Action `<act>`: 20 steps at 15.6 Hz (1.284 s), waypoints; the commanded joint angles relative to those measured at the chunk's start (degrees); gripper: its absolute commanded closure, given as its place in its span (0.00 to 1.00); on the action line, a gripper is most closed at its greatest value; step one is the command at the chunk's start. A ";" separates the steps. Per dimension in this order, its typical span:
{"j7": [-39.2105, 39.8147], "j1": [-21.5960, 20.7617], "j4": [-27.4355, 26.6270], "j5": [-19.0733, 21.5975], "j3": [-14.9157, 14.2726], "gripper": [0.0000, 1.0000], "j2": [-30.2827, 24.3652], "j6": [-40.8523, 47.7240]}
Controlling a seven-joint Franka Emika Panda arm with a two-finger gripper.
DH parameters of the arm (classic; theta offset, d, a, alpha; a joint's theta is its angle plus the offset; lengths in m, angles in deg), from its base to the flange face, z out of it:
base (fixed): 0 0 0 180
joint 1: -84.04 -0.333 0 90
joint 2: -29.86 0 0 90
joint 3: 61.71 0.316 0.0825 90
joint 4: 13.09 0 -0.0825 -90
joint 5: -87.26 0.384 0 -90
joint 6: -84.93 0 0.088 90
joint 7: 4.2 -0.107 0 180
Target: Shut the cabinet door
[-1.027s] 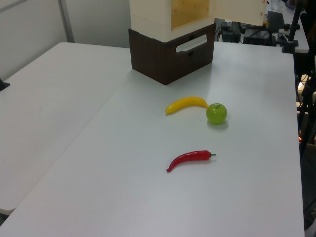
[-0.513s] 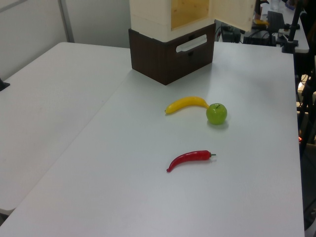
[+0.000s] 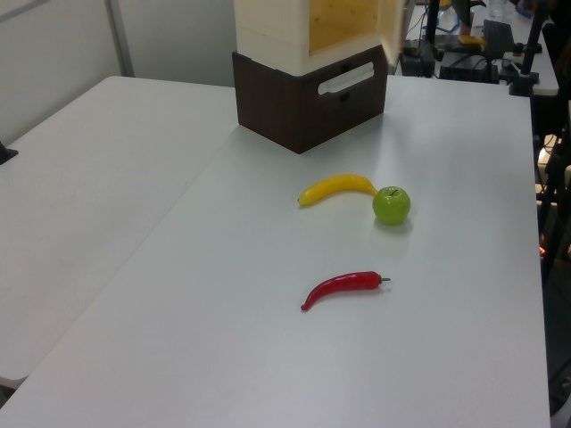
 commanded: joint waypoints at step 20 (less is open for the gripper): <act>-2.78 -13.02 -4.72 -6.57 -0.47 1.00 -0.14 1.59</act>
